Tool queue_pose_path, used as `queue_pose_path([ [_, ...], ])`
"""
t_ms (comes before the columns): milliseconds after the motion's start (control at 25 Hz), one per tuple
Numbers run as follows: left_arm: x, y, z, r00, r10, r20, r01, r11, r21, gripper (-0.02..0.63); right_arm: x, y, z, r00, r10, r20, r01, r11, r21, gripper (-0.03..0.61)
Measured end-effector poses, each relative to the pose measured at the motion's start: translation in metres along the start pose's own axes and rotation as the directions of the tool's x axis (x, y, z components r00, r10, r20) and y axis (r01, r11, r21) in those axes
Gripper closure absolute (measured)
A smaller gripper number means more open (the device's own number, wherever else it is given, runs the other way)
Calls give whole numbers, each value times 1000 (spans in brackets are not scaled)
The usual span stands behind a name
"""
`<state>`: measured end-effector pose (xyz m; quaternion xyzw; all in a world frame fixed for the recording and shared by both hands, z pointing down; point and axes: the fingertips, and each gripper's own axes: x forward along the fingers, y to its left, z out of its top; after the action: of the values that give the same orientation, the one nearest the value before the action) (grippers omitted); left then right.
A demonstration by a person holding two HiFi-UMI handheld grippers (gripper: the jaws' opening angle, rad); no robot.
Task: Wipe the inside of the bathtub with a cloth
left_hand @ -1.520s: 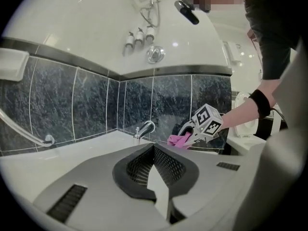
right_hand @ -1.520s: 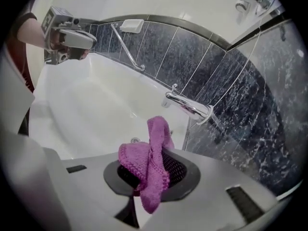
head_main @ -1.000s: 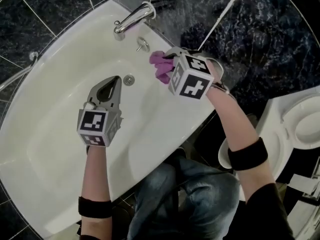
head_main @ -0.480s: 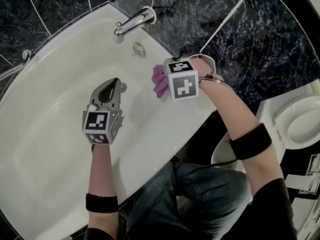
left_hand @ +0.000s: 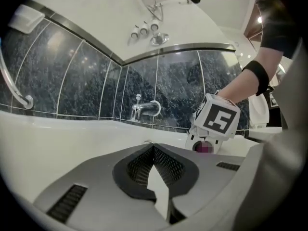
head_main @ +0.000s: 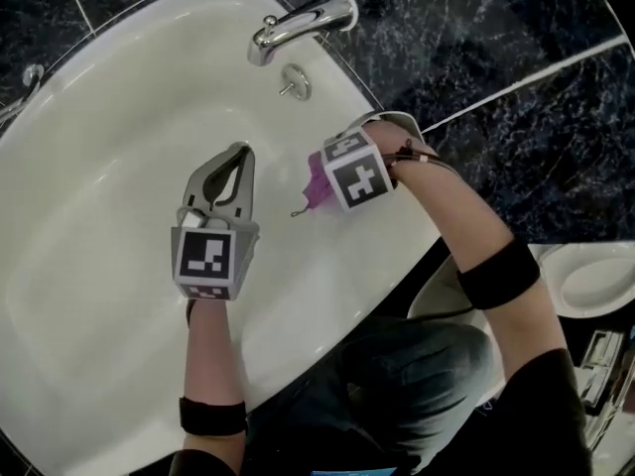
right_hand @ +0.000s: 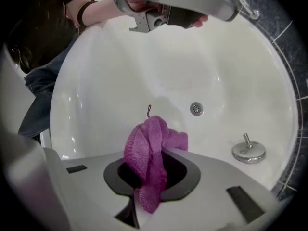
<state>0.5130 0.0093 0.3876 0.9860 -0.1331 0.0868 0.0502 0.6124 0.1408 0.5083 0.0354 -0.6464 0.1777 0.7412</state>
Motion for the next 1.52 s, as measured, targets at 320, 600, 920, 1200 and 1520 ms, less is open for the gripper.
queue_pose_path([
  [320,-3,14,11,997,72,35,-71,997,-40,614,48,-3,11,970,199,-142,-207,977,-46,492],
  [600,-11,39,2,990,142,-1,-142,987,-82,614,107,-12,53,951,300,-74,-305,949,-78,492],
  [920,-19,74,-27,973,214,-82,-225,960,-165,614,185,-35,78,921,316,-228,-362,911,-200,492],
  [1200,-20,89,-50,955,253,-155,-280,942,-187,614,217,-40,97,924,312,-220,-360,904,-231,492],
  [1520,-20,88,-53,960,234,-150,-259,951,-169,614,217,-39,99,933,295,-204,-340,910,-239,492],
])
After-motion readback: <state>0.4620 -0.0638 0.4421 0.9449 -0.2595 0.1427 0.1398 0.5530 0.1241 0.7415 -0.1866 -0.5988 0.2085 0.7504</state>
